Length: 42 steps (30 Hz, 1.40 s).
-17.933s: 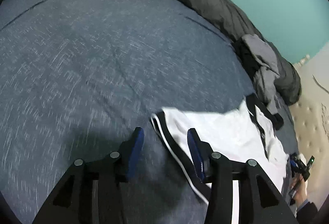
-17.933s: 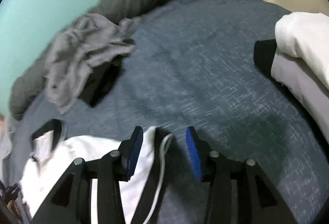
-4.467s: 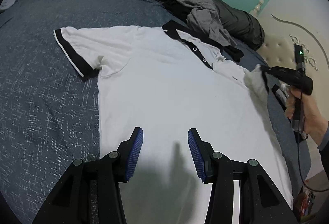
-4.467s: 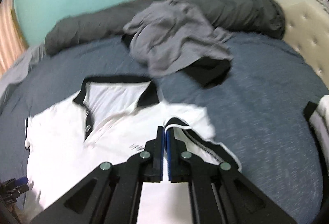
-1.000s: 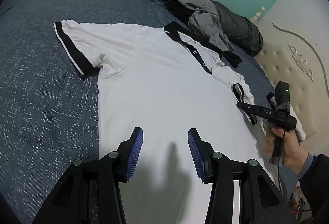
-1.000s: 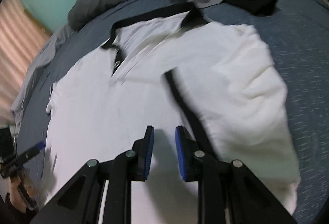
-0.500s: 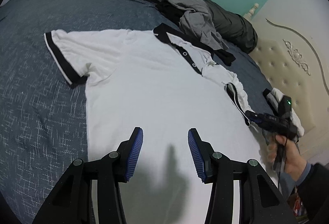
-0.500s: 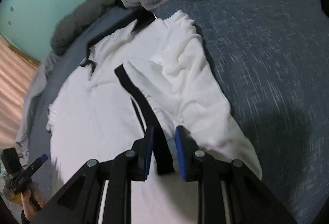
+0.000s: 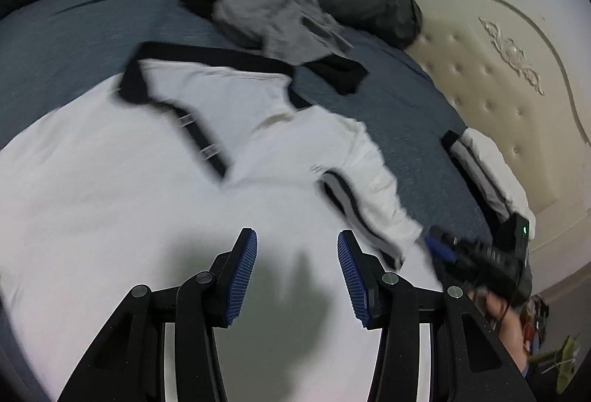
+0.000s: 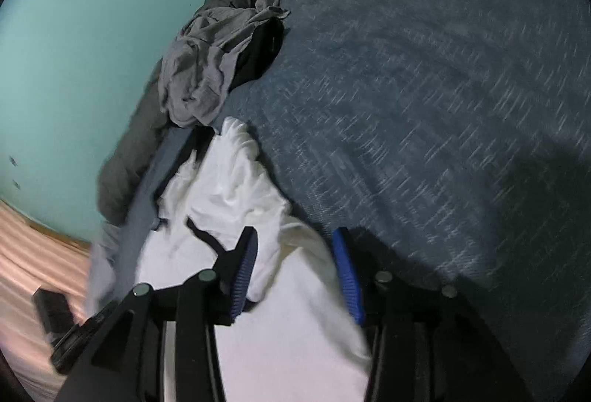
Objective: Fold clothes
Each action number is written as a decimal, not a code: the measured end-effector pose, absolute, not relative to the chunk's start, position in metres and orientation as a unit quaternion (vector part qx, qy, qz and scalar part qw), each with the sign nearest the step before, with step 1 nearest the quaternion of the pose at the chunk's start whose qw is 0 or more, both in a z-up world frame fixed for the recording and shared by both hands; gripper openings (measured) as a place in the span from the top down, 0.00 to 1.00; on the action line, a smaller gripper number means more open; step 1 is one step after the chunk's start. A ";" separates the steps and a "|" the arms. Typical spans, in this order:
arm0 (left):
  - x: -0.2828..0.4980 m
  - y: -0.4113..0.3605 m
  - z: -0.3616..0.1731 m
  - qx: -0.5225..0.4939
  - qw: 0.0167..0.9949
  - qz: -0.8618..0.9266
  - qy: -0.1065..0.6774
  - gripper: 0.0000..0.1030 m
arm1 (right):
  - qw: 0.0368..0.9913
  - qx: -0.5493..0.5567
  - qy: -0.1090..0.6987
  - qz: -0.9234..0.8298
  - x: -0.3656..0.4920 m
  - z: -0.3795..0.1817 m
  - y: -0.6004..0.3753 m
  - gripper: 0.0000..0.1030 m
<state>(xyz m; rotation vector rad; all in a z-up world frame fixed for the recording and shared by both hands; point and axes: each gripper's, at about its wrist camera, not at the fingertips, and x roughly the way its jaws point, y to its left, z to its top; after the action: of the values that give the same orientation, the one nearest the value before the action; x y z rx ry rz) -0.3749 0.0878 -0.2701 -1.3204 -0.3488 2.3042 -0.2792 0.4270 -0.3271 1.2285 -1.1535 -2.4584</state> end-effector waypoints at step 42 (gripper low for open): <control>-0.563 0.242 -0.319 -0.532 0.223 0.806 -0.134 0.98 | 0.085 0.415 -0.348 -0.836 -0.290 -0.336 0.444 0.94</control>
<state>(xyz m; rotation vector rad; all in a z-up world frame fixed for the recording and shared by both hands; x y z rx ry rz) -0.5633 0.2423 -0.3186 -1.4681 -0.3689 2.2263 -0.2900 0.4438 -0.3365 1.2376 -1.0386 -2.4948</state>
